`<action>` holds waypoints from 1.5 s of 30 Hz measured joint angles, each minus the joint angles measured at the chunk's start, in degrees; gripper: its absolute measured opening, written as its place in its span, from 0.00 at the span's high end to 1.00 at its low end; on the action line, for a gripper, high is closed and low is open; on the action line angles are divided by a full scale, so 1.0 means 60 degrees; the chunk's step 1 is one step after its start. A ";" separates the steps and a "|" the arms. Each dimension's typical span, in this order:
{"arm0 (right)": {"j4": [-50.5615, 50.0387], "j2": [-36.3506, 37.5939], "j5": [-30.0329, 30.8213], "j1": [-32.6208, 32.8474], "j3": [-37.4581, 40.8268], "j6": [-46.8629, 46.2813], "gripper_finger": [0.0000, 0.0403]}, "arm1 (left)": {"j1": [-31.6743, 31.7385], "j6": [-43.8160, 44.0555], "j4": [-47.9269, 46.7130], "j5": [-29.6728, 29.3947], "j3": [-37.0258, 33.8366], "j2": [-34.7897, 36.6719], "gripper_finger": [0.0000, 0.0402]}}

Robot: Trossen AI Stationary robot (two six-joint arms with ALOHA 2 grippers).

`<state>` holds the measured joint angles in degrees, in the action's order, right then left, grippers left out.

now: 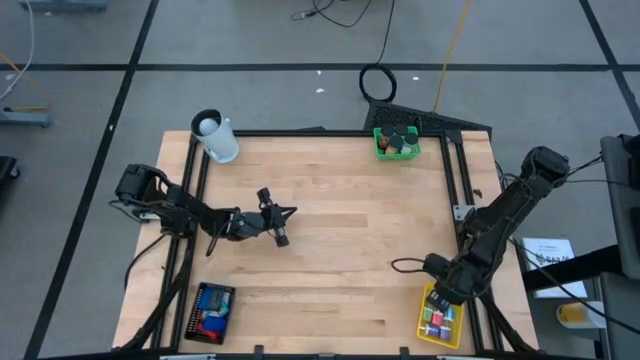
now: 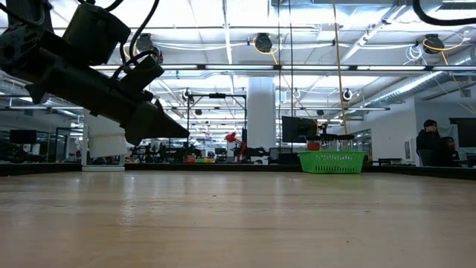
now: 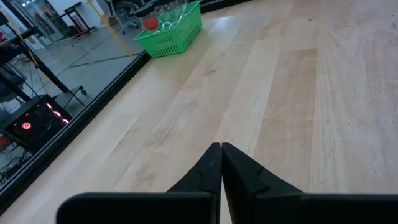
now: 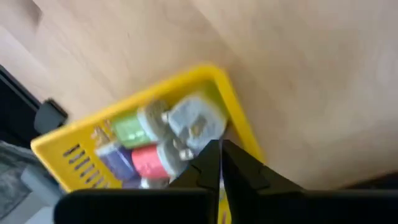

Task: Pick & Place Office items
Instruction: Return to Home Position

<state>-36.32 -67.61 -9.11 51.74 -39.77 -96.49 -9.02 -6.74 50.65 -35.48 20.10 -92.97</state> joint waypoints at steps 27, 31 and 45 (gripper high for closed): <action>-0.0637 0.0400 0.1800 -0.0632 -0.0004 0.1708 0.98 | 0.0007 -0.0042 0.0391 0.0506 0.0003 0.0000 0.98; -0.0665 0.0711 0.2036 -0.0631 -0.0004 0.2067 0.98 | 0.0198 -0.0069 0.0561 0.1073 0.0003 0.0000 0.98; 0.3543 0.1144 0.4842 -0.4438 0.0909 1.2774 1.00 | 0.1525 -0.0254 0.2134 0.4315 -0.0402 0.0000 0.99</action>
<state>-15.05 -60.75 19.94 25.11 -34.32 -19.85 0.13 -8.27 63.46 -9.59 17.69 -92.97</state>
